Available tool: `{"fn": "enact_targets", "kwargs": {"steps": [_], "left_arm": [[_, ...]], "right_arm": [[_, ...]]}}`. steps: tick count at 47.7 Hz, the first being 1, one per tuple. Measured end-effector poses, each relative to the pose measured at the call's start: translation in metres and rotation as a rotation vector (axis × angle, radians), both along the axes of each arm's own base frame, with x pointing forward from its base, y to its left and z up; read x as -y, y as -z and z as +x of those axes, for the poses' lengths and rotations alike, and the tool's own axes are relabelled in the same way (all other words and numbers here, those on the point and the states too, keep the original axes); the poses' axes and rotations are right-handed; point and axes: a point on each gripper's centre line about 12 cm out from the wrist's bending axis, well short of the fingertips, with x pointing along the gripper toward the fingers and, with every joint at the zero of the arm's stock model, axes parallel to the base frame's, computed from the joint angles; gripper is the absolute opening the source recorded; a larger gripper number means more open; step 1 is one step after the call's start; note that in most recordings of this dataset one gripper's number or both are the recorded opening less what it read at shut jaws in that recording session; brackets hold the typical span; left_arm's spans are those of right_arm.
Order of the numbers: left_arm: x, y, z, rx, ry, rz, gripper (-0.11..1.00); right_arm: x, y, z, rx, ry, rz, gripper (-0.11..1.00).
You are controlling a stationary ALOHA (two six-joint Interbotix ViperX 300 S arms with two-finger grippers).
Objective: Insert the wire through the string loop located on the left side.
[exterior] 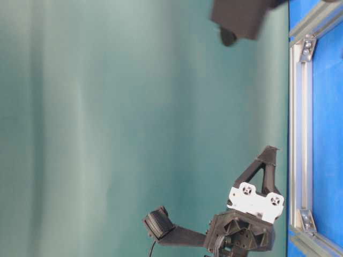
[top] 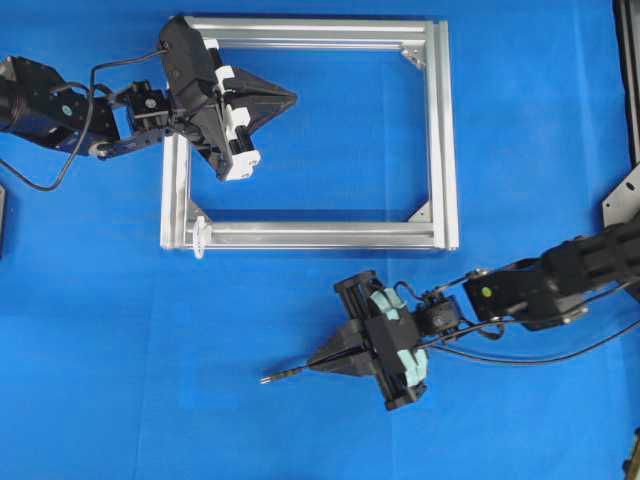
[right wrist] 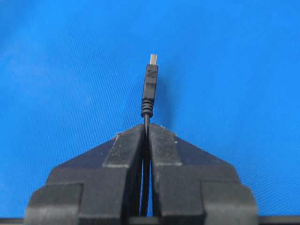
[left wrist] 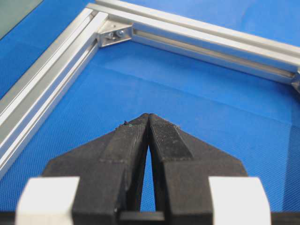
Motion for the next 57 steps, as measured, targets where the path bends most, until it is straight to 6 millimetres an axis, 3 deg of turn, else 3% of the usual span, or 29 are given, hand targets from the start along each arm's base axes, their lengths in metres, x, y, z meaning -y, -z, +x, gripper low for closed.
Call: {"fn": "enact_targets", "kwargs": {"steps": [10, 19, 57], "left_arm": [[0.000, 0.001, 0.000, -0.001, 0.000, 0.000, 0.00], [0.000, 0.001, 0.000, -0.001, 0.000, 0.000, 0.00], [0.000, 0.000, 0.000, 0.000, 0.000, 0.000, 0.00]], "right_arm": [[0.003, -0.040, -0.004, 0.032, 0.003, -0.015, 0.00], [0.006, -0.061, -0.006, 0.034, 0.007, -0.034, 0.00], [0.007, -0.063, -0.006, 0.029, 0.011, -0.039, 0.00]]}}
